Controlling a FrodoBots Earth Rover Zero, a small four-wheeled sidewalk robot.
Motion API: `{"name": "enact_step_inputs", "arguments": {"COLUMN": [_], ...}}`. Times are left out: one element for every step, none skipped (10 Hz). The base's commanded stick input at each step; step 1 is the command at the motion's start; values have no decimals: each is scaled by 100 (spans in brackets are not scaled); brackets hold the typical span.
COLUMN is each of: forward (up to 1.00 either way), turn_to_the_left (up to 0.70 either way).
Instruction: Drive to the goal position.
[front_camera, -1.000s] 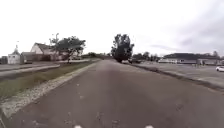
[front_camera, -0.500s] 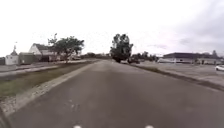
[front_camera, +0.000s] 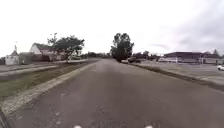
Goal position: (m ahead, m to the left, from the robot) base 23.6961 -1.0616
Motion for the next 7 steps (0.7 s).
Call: {"name": "enact_step_inputs", "arguments": {"forward": [70,70,70,70,70,70,70], "turn_to_the_left": [24,35,22,0,0,0,0]}}
